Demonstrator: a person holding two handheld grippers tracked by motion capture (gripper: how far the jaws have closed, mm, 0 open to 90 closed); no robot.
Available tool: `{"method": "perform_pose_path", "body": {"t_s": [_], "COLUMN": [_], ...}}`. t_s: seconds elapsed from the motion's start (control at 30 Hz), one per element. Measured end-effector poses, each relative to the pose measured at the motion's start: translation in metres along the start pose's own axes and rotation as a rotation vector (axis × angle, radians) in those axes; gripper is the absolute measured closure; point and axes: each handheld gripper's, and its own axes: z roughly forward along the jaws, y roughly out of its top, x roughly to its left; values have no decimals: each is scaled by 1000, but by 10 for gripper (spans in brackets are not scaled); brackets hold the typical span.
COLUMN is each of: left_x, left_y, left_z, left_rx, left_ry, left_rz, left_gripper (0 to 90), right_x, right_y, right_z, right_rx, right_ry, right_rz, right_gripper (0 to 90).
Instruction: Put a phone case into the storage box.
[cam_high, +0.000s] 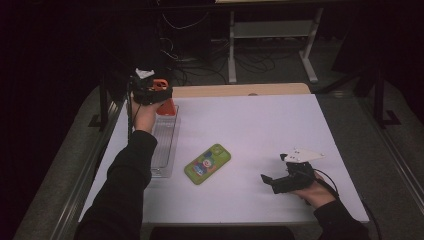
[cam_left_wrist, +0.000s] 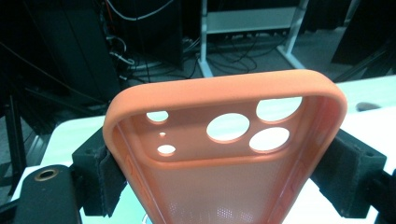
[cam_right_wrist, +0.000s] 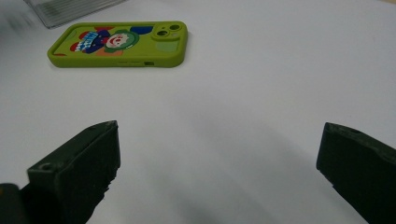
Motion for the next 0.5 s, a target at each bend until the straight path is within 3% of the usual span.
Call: {"method": "perform_pose_path", "body": {"t_s": [0.17,0.2,0.23,0.43,0.5], "left_x": [0,1,0,-4,-4], "left_y": [-12,-13,-15,-20,-21], "left_z": [11,12,14,21,24], "left_rx": [24,33,25,64,64], "left_ry": [17,14,15,44,44], "left_rz": [-16,-4,-22,22,13], "left_gripper": [146,145,145,142,141], "right_x": [0,0,0,0,0], "right_y": [0,0,0,0,0], "right_z": [0,0,0,0,0], "right_rx": [-1,-1,-1,-1,-2], "right_ry": [1,1,1,1,3], "right_rz": [3,2,3,0,2], "right_gripper": [0,0,0,0,0]}}
